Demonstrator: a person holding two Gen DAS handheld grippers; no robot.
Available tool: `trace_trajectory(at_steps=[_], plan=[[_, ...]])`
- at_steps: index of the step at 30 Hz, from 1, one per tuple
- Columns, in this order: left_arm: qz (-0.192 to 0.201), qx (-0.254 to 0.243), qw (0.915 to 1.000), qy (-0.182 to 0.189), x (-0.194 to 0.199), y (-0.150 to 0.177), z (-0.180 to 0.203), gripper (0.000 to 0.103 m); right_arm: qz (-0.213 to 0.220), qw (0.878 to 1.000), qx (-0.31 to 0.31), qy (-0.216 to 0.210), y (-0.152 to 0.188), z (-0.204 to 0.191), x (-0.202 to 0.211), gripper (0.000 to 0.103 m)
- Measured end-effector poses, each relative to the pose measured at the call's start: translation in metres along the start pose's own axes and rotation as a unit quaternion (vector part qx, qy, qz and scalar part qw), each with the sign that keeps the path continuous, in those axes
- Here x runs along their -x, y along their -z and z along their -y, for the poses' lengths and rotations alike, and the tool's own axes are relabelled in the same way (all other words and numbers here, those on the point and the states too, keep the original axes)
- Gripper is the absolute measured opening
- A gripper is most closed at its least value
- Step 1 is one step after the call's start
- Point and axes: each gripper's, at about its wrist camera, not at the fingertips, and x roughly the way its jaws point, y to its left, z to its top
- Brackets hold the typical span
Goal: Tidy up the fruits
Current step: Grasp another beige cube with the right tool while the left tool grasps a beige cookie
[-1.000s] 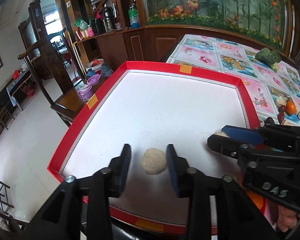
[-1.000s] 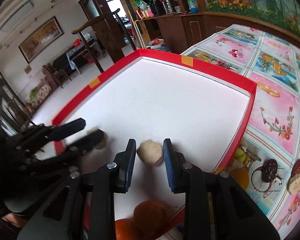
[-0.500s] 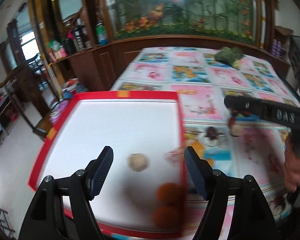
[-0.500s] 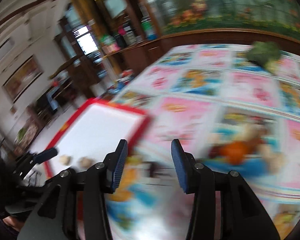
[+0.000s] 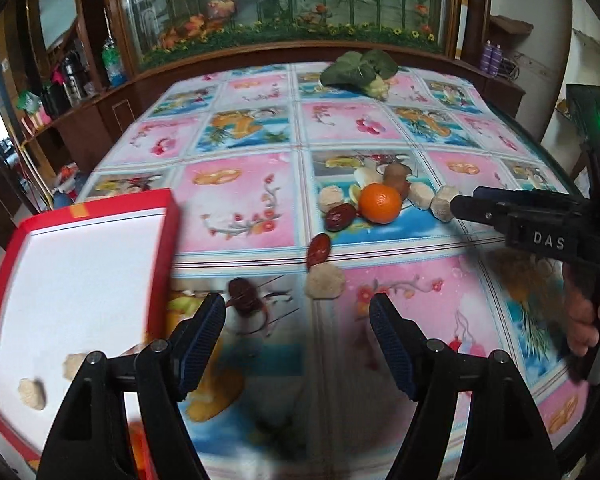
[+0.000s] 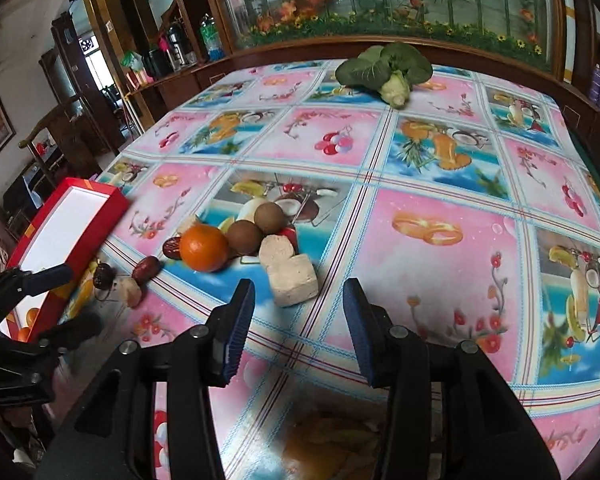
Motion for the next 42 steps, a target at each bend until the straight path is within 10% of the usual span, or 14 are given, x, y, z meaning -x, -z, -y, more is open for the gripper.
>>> trace_trajectory(at_steps=[9,14,24,42], plan=[[-0.012,0.001,0.9999,0.01,-0.022,-0.007,0.002,0.074,-0.002,0.999,0.034,0.022,-0.004,-0.014,-0.018,0.048],[-0.02,-0.008,0.9992,0.034,-0.028,-0.006,0.006,0.054,-0.005,0.999,0.033,0.017,-0.004,-0.014,-0.021,0.03],[-0.015,-0.002,0.999,0.041,-0.033,-0.005,0.004,0.024,-0.01,1.0,0.012,0.003,-0.002,-0.012,-0.012,0.028],[0.07,0.028,0.997,-0.017,0.04,-0.002,-0.035,0.024,0.038,0.999,-0.003,0.031,-0.004,-0.001,0.003,0.028]])
